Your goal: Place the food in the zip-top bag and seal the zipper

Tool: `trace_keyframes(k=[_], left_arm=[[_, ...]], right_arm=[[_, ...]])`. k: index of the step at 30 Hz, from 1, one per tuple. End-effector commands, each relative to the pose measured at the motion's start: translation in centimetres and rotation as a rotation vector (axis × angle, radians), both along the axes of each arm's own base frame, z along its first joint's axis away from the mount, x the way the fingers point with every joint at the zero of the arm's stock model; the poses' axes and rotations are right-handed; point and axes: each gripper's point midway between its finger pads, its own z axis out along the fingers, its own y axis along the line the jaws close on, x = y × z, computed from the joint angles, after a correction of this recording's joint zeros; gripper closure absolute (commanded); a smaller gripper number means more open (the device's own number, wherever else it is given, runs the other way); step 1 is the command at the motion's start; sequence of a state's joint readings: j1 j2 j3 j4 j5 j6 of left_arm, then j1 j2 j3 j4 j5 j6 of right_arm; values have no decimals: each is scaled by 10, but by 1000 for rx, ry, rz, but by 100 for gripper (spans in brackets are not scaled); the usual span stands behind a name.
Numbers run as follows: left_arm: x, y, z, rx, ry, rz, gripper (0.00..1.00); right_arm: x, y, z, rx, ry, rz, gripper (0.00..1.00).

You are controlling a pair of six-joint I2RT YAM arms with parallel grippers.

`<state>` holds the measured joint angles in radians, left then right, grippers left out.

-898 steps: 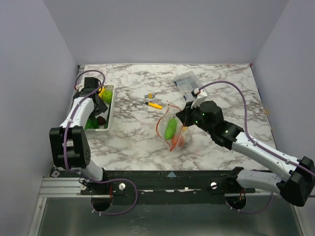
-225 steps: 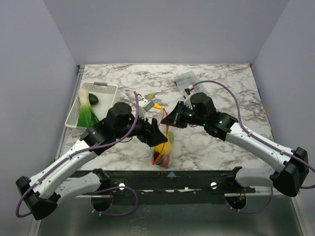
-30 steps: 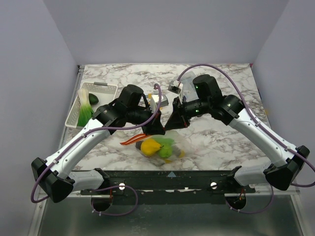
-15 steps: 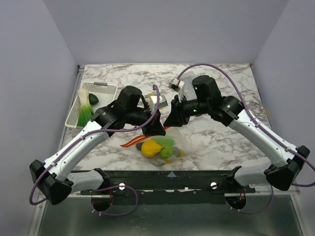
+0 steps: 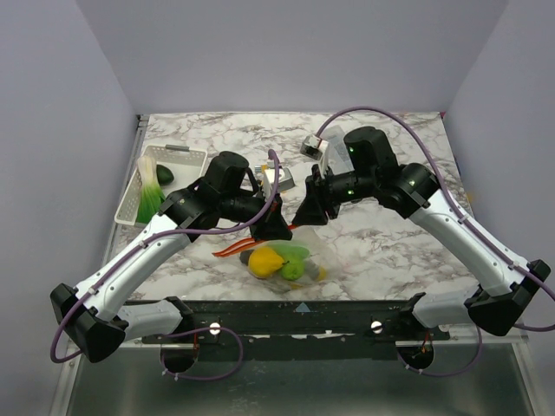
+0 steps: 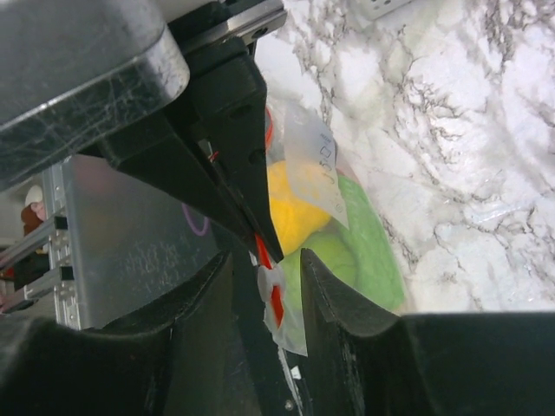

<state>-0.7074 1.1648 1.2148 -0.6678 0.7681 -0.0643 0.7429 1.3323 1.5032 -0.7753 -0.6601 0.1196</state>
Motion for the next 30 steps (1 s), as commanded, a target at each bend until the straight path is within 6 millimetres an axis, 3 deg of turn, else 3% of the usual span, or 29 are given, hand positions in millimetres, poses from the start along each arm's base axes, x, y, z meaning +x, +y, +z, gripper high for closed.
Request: trace_keyframes(k=[1,10,19,30], left_arm=[[-8,-1,14,-52,-35,-46,100],[-9,-1,13,-51,-28,-50,100],[-9,-1,12,-49,-23,-53,100],[-9,-3,11,-46,-17,-55,100]], right_arm=[[-14,-4,-2,-17,41,66,61],[-10,-6,-4,-50,43,59,68],[-9,-9,-1,-63,33,38,69],[-12,-4,-6,-60,67,74,92]])
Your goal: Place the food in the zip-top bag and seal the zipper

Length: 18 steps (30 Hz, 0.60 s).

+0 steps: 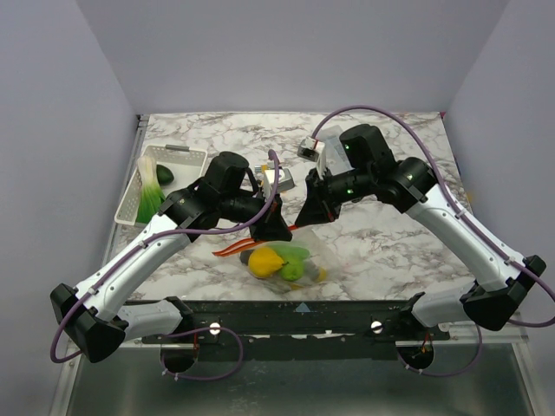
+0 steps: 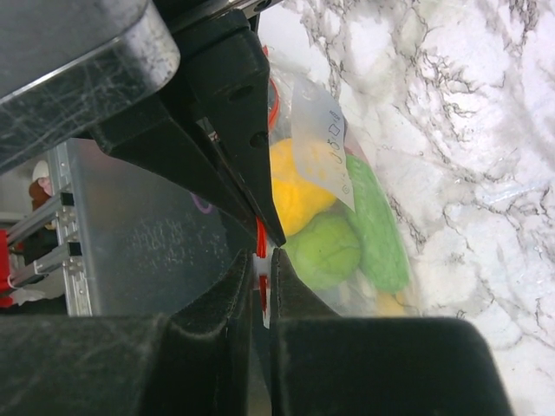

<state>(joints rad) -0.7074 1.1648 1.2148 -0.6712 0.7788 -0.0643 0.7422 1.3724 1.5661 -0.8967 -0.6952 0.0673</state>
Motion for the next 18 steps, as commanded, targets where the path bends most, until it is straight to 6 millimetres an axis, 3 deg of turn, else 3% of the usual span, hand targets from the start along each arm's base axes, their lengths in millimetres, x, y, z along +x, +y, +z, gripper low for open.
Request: trace_keyframes(k=[1,5,11,18], left_arm=[[-6,-3,11,-44,-24,-45,100],[-6,-4,12,-46,-25,-48,100],[-6,-4,14,-52,-25,-55,100],[-6,-4,14,-53,-23,-56,100]], right_arm=[[-2,2,-3,-11,36,27,93],[-3,5,-8,-19,57,42,96],[-3,9,-12,-36,49,48,91],[-9,19,-8,-11,61,90,91]])
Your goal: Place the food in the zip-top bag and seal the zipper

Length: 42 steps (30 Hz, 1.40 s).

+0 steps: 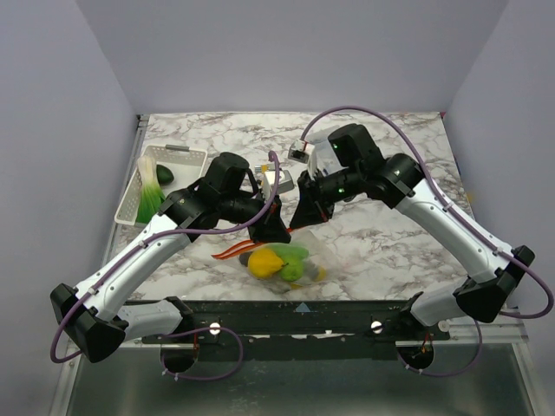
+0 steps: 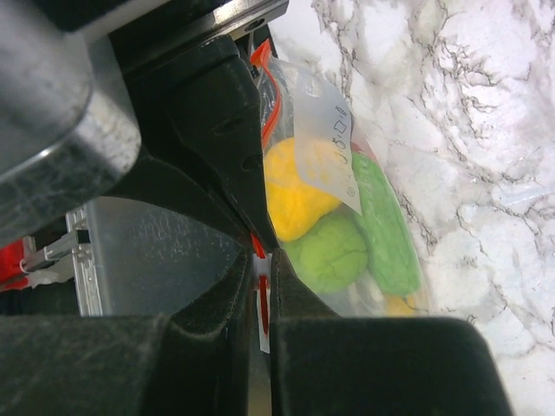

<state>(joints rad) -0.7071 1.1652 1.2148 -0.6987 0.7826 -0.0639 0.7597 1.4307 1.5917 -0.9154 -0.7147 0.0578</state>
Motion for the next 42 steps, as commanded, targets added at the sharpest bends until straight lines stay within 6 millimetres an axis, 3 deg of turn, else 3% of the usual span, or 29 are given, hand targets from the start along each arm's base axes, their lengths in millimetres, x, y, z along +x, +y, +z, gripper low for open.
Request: trace_keyframes(k=[1,15,19,24,31,38,42], left_arm=[[-2,-6,18,-72,-47,-50,100],[-2,-4,20,-88,-60,-45,100],[-1,-3,17,-79,-59,-37,100],[-1,-2,15,-72,-58,-31,100],[0,-2,15,-71,-58,-28,100],[0,-3,14,-67,-47,-30,100],[1,-4,13,-67,-45,-32,100]], right_arm=[[-9,10,3,22,27,60,91],[-24,30,-5,93,78,104,87],[-17,20,-4,101,24,34,73],[8,-17,8,186,27,-70,58],[-14,-34,10,257,5,-23,57],[-23,-26,15,339,37,61,58],[-20,-22,16,358,48,62,65]])
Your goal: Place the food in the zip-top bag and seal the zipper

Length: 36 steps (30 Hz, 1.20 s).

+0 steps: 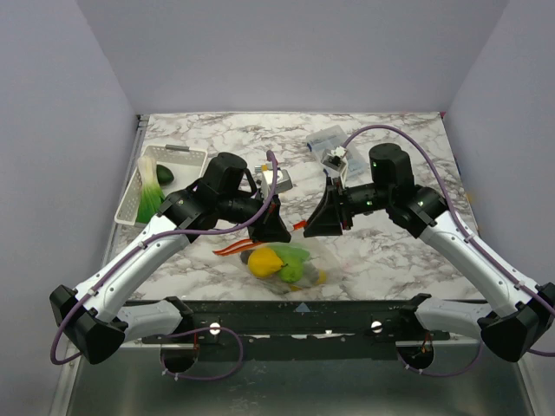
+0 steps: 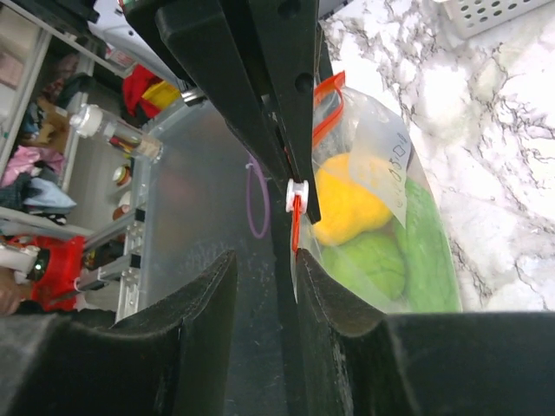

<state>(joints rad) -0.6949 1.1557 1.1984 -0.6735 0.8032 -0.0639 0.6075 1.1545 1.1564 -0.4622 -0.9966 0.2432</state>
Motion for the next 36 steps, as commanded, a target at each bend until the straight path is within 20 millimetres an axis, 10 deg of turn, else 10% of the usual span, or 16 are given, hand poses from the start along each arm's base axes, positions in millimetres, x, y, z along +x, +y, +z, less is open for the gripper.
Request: trace_keyframes(k=[1,17,23,28,36], left_arm=[[0,-4,12,-46,-39,-28,100],[-2,-5,15,-56,-39,-34,100],[-1,-5,15,-57,-35,-31,100],[4,-3,18,-56,-40,-5,100],[17,2,32,-113,-14,57,31]], right_arm=[[-1,7,11,67,-9,49,66],[10,17,0,51,28,33,77],[13,20,-9,27,28,25,99],[51,10,-12,-19,-86,-273,100],[44,23,-3,80,-142,-161,100]])
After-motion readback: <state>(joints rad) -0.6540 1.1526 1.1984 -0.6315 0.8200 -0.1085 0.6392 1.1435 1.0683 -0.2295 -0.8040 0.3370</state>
